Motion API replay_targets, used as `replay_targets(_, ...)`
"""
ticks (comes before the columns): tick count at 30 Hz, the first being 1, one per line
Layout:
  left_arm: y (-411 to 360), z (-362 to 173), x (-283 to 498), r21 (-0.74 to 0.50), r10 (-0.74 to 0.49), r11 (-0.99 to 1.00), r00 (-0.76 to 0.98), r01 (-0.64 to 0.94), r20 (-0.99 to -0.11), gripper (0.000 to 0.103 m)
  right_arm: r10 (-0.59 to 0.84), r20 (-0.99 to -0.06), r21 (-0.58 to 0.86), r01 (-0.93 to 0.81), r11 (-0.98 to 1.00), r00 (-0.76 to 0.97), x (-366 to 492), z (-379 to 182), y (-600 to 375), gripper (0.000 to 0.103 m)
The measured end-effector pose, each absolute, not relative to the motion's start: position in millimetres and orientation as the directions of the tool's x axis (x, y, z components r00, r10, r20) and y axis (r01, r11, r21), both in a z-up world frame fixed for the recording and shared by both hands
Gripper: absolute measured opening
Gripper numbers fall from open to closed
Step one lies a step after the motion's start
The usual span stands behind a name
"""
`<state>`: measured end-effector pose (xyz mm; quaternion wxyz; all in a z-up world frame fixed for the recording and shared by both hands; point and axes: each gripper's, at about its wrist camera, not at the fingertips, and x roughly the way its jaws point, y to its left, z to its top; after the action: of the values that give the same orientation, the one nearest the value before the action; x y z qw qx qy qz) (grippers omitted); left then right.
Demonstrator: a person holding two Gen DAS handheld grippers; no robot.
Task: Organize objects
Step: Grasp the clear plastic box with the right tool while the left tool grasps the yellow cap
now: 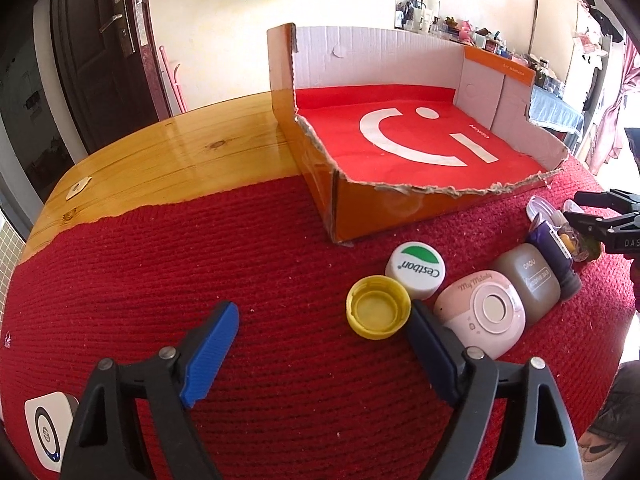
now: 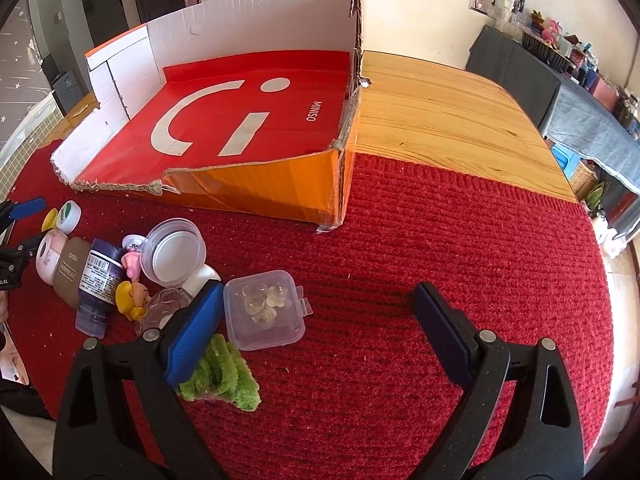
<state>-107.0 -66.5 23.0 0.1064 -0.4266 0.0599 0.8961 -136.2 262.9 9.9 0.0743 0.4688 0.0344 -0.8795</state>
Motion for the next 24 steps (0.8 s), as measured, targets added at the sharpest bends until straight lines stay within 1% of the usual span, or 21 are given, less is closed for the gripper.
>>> replay_targets(4, -64.6, 23.4, -107.9, 0.004, 0.148, -0.971, -0.616, -0.238, -0.774, 0.077, -0.1, -0.821, 0.004, 0.169, -0.986, -0.562, -136.3, 9.6, 261.4, 0.09)
replay_targets(9, -60.8, 25.3, -107.4, -0.003, 0.161, -0.969, -0.617, -0.248, -0.77, 0.064, -0.107, -0.807, 0.0, 0.18, -0.984, -0.58, -135.8, 9.5, 258.9, 0.084)
replay_targets(14, -56.0, 27.0, -107.8, -0.007, 0.172, -0.966, -0.617, -0.26, -0.768, 0.053, -0.11, -0.801, -0.004, 0.189, -0.982, -0.588, -138.8, 9.5, 256.4, 0.082)
replay_targets(16, -54.6, 27.3, -107.9, -0.015, 0.182, -0.964, -0.616, -0.266, -0.767, 0.047, -0.114, -0.801, -0.005, 0.196, -0.98, -0.588, -140.6, 9.4, 255.3, 0.077)
replay_targets(17, -53.7, 27.5, -107.7, -0.022, 0.191, -0.962, -0.615, -0.272, -0.765, 0.039, -0.118, -0.801, -0.006, 0.205, -0.979, -0.587, -141.2, 9.2, 253.9, 0.071)
replay_targets(18, -52.2, 27.7, -107.4, -0.025, 0.197, -0.961, -0.615, -0.277, -0.764, 0.031, -0.124, -0.799, -0.007, 0.214, -0.977, -0.589, -141.0, 9.7, 252.5, 0.062)
replay_targets(19, -51.0, 28.0, -106.8, -0.028, 0.203, -0.959, -0.613, -0.282, -0.763, 0.031, -0.131, -0.796, -0.005, 0.223, -0.975, -0.591, -140.6, 10.5, 250.5, 0.055)
replay_targets(20, -50.5, 28.1, -106.3, -0.029, 0.202, -0.959, -0.614, -0.281, -0.763, 0.031, -0.144, -0.794, 0.002, 0.234, -0.972, -0.591, -139.9, 11.4, 248.8, 0.04)
replay_targets(21, -50.3, 28.0, -106.0, -0.029, 0.201, -0.96, -0.616, -0.277, -0.762, 0.031, -0.155, -0.793, 0.011, 0.241, -0.97, -0.589, -139.5, 12.2, 247.9, 0.034)
replay_targets(24, -51.3, 29.3, -105.0, -0.036, 0.2, -0.963, -0.618, -0.267, -0.761, 0.031, -0.159, -0.79, 0.013, 0.243, -0.97, -0.592, -137.3, 12.7, 247.1, 0.033)
